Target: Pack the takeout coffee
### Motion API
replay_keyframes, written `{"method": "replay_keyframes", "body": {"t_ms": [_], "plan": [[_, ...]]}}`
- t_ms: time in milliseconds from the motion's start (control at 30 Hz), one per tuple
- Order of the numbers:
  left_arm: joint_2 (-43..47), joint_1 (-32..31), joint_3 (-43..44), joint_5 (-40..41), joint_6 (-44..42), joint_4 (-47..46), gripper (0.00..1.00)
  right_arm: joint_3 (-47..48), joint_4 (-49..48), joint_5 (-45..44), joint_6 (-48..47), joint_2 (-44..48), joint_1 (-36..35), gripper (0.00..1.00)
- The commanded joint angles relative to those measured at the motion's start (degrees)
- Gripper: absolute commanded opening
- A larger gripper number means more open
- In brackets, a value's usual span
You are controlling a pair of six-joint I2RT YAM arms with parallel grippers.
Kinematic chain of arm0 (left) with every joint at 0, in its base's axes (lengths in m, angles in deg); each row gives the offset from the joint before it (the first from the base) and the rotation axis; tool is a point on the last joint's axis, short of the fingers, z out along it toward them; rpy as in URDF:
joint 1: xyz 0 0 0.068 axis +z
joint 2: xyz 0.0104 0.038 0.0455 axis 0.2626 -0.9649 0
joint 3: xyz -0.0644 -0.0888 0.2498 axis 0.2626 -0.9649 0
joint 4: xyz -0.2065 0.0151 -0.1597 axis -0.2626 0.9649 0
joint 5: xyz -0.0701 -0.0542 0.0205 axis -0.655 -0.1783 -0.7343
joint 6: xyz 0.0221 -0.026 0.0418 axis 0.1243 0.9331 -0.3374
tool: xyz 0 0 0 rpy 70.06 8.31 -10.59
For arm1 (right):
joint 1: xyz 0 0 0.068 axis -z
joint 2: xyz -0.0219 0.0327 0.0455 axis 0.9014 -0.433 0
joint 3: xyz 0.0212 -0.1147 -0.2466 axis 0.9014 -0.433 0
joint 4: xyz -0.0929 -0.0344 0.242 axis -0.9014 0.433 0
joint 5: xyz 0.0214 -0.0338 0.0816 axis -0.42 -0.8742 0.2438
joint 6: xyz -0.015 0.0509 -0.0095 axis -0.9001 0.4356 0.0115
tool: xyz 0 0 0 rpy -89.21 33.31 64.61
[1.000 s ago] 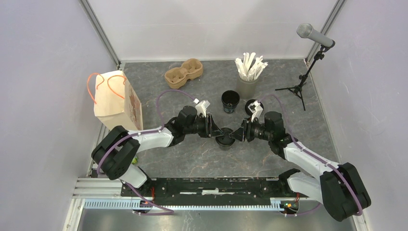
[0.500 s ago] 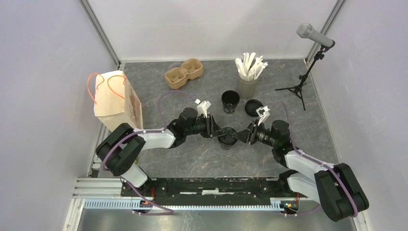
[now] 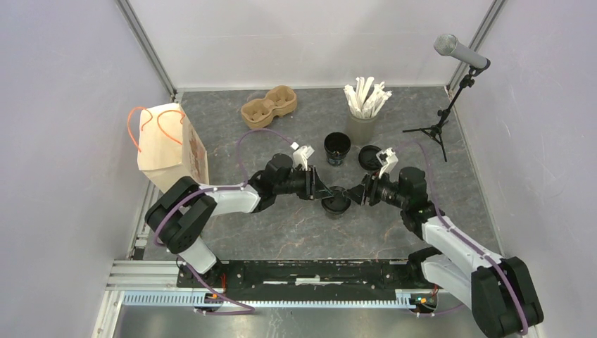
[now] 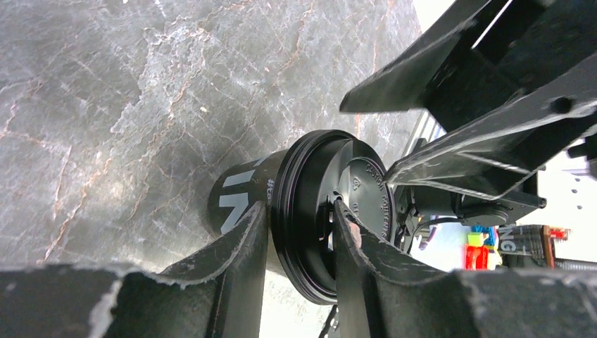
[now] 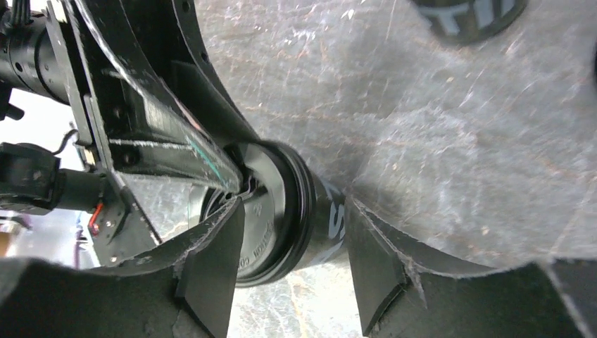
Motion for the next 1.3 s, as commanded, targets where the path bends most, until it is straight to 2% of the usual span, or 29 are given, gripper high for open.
{"method": "replay_keyframes", "body": {"t_ms": [0,167,333,433,667,767,800,867,1033,1133,1267], "plan": [[-4.7,-0.2,1.3,-1.4,-9.8,15.2,0.41,8.3,13.7,0.2,-10.6,0.0,2.1,0.62],[-6.0,-0.2,3.8,-5.4,-12.0,14.8,0.4,13.1,17.8,10.1,-15.5,-5.7,3.7,0.64],[-8.3,-0.2,7.3,-6.8,-13.6,16.6,0.4,10.8,14.0,14.8,-13.9,-6.2,3.7,0.65],[-9.2,-0.2,8.4,-8.1,-14.0,16.9,0.4,9.6,13.9,14.7,-14.0,-7.3,3.6,0.67],[-8.7,-0.2,10.2,-8.3,-13.8,17.9,0.41,4.6,11.7,13.0,-13.0,-7.8,3.6,0.62],[-7.6,-0.2,11.1,-8.1,-12.3,17.9,0.49,3.2,11.5,10.3,-12.3,-7.3,3.6,0.57],[-7.2,-0.2,11.3,-7.9,-11.4,17.8,0.53,2.5,10.5,9.7,-11.4,-6.9,3.6,0.55],[-5.4,-0.1,11.7,-6.3,-9.4,18.1,0.69,0.9,8.4,9.3,-9.4,-6.2,3.6,0.53],[0.0,0.0,10.9,-4.9,-3.3,16.0,0.88,-0.9,7.8,8.3,-9.0,-5.8,3.6,0.51],[2.9,0.3,9.4,-3.7,1.2,14.1,0.91,-1.3,7.6,8.0,-8.8,-5.6,3.6,0.51],[5.6,0.9,5.9,-3.2,7.3,9.6,0.89,-1.6,7.5,7.2,-8.7,-5.4,3.6,0.51]]}}
